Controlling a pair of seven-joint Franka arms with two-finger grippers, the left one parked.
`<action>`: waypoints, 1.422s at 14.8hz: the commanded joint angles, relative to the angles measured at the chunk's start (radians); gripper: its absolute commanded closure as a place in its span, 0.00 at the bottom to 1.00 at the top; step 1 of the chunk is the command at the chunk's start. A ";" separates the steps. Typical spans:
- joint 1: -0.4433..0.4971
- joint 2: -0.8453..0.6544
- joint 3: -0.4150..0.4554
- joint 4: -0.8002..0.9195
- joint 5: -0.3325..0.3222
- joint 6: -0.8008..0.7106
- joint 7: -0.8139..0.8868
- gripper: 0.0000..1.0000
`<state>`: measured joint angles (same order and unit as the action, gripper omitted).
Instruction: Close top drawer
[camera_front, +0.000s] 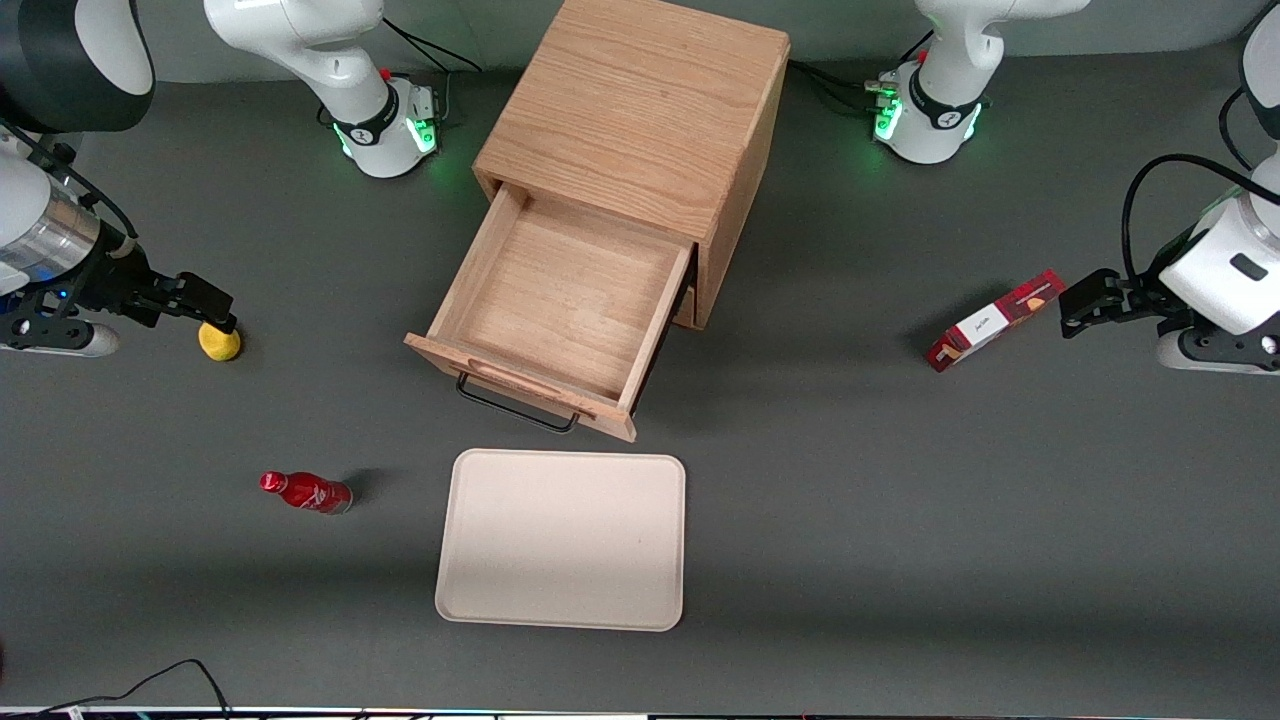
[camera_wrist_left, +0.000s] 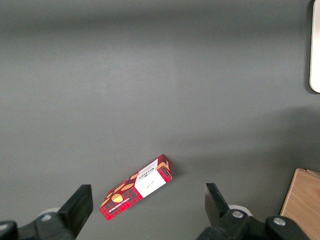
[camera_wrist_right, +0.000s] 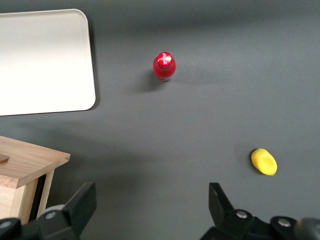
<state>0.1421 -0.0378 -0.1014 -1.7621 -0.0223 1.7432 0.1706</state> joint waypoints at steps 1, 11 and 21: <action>-0.004 0.013 -0.003 0.026 0.016 -0.014 -0.008 0.00; 0.001 0.019 -0.030 0.107 0.035 -0.016 -0.017 0.00; 0.025 0.094 -0.063 0.231 0.019 -0.080 -0.259 0.00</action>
<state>0.1462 -0.0003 -0.1668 -1.6223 0.0005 1.7190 -0.0494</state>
